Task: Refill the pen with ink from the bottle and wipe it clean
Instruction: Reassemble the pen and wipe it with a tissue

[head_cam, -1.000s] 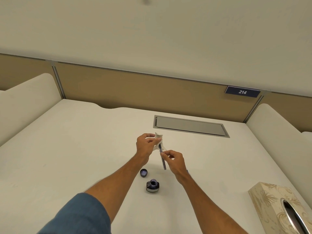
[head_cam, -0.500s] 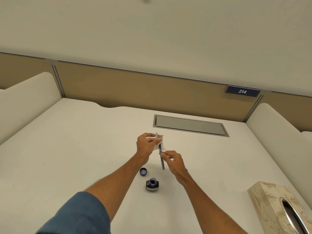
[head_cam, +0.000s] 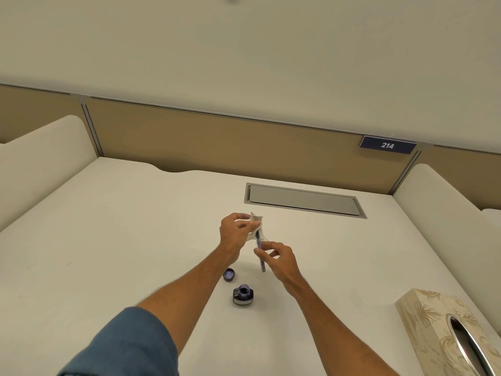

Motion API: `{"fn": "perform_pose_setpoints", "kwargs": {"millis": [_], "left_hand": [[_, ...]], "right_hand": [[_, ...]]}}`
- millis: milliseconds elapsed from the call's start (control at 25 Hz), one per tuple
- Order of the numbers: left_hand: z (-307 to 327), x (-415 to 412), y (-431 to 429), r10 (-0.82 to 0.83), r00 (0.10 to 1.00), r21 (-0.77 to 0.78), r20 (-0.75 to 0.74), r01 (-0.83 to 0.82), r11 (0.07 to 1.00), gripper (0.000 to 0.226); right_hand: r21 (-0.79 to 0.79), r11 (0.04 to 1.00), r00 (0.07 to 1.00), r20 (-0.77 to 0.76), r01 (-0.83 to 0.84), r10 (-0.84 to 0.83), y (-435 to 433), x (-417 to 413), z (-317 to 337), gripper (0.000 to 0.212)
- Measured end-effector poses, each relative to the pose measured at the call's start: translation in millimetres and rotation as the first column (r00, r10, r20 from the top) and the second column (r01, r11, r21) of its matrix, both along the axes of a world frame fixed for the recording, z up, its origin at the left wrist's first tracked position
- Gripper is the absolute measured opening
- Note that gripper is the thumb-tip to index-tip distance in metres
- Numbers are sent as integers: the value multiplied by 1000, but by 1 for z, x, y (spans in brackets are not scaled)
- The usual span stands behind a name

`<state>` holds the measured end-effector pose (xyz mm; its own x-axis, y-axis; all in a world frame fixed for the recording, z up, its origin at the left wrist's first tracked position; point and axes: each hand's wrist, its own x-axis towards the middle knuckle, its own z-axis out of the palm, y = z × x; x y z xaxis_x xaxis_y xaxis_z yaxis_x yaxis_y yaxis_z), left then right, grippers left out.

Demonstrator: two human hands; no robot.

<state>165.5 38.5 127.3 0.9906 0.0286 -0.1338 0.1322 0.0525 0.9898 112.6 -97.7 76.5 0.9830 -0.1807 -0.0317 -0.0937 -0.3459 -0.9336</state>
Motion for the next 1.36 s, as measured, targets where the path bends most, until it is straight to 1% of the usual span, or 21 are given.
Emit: {"fn": "perform_pose_setpoints", "kwargs": {"millis": [80,200,400,560,760,880,1080,1240,1360], "left_hand": [[-1,-1,-2,-4,1000,3,-6,4,1000,40],[-2,-2,-4,-11,1000,-1,-9,11,1000,39],[0,-2,-3,-5,1000,-8,-2,5,1000,39],[-5,-4,-5,-1,1000,-1,-9,1,1000,38],[-4,-8,-5,-24,1000,4,-11,24,1000,46],[-2,-9,-9,-47,999,-10,13,47,999,49],[2,-5,-12,-8,999,-24,32,8,1000,48],[-1,-6,-11,42,999,-26,20,-41,999,50],[0,-7,-11,61,998,-53,24,-60,997,46]], "right_hand": [[1,1000,1000,1,14,-14,0,-2,0,28],[1,1000,1000,9,20,-20,0,-2,-1,21],[-3,1000,1000,-11,-24,24,-3,-6,-2,26],[-14,1000,1000,15,7,-7,-2,-8,0,20],[18,999,999,14,50,-51,-4,-9,-1,20],[33,999,999,28,33,-34,-2,-7,1,20],[32,999,1000,18,-23,22,-1,-6,5,23],[53,998,999,45,20,-23,-3,-8,8,22],[39,998,998,44,49,-50,-4,-8,6,19]]}}
